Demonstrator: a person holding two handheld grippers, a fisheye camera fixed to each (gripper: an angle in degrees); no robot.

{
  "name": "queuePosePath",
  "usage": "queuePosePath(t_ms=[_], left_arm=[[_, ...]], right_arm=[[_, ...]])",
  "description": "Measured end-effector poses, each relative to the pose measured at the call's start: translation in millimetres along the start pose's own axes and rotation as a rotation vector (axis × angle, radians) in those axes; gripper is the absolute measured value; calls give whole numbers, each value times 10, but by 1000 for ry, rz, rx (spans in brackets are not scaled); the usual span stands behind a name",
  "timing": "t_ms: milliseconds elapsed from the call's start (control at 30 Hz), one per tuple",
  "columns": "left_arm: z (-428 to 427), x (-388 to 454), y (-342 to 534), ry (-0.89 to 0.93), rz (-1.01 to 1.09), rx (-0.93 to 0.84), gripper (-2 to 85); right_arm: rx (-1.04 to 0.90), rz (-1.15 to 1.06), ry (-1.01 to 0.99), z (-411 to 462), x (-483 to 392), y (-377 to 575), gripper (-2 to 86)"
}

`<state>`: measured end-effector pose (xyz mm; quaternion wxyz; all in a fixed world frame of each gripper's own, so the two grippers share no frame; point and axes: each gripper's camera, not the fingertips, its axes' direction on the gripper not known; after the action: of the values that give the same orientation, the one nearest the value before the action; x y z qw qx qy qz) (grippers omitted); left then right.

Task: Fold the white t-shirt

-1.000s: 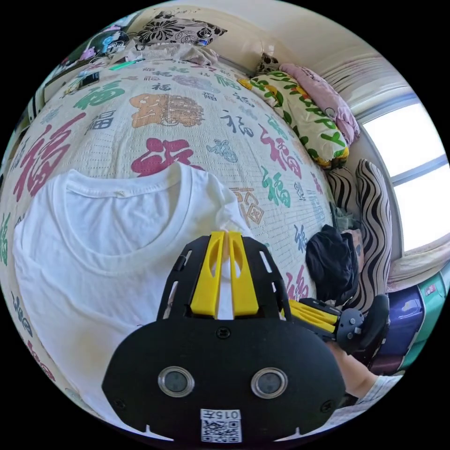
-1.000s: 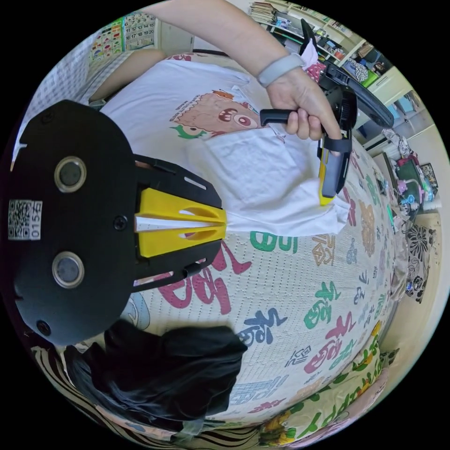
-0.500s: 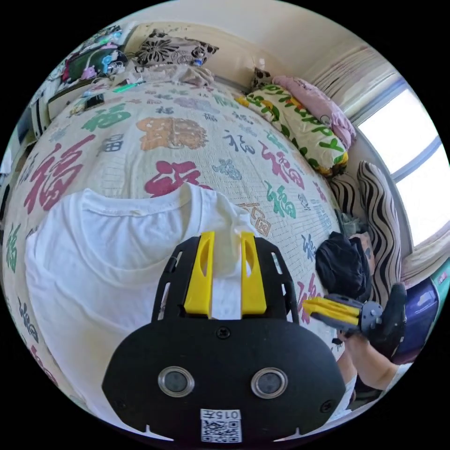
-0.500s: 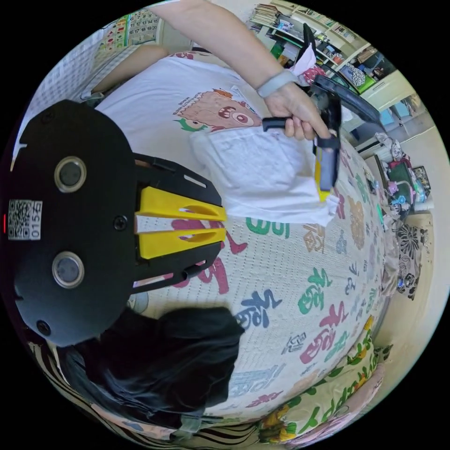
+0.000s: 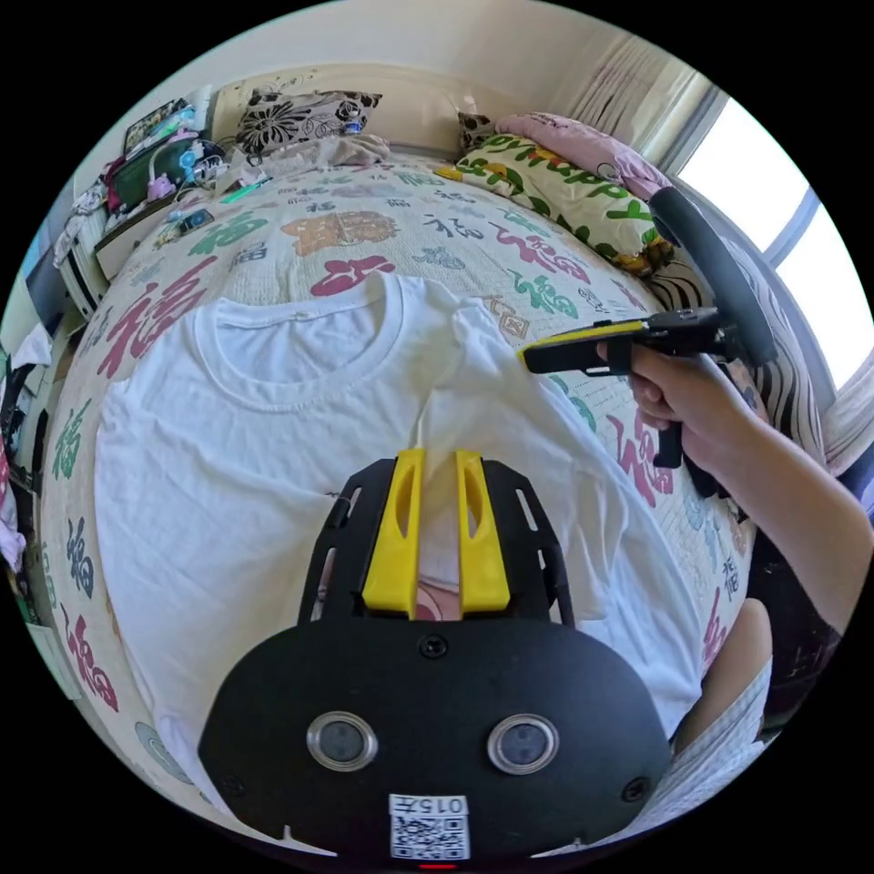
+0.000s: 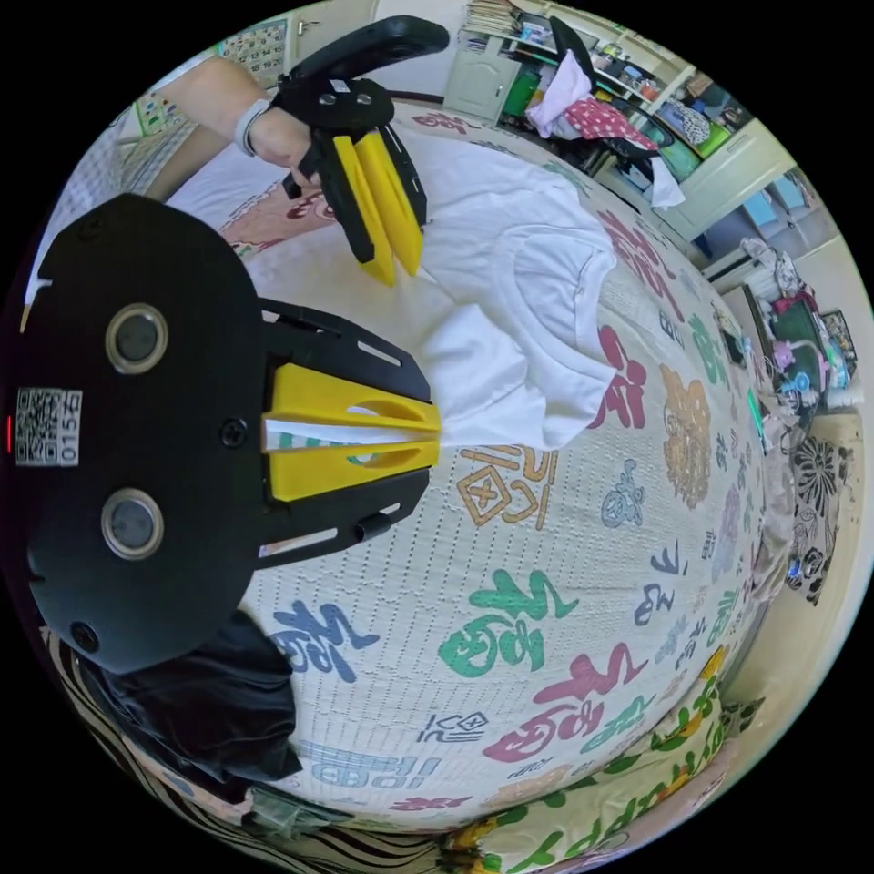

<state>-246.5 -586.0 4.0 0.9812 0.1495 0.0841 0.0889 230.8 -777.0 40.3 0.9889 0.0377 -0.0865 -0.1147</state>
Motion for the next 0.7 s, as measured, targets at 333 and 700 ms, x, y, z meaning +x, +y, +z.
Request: queuePosePath(t_ms=[333,700], left_arm=[[-266,33,-88,5,2,103,68],[140,-47,-476,95,-112,15,46]], right_arm=[[134,62,0,-286,344,-116,7],[-20,-36,69,-49,153,-595,-7]])
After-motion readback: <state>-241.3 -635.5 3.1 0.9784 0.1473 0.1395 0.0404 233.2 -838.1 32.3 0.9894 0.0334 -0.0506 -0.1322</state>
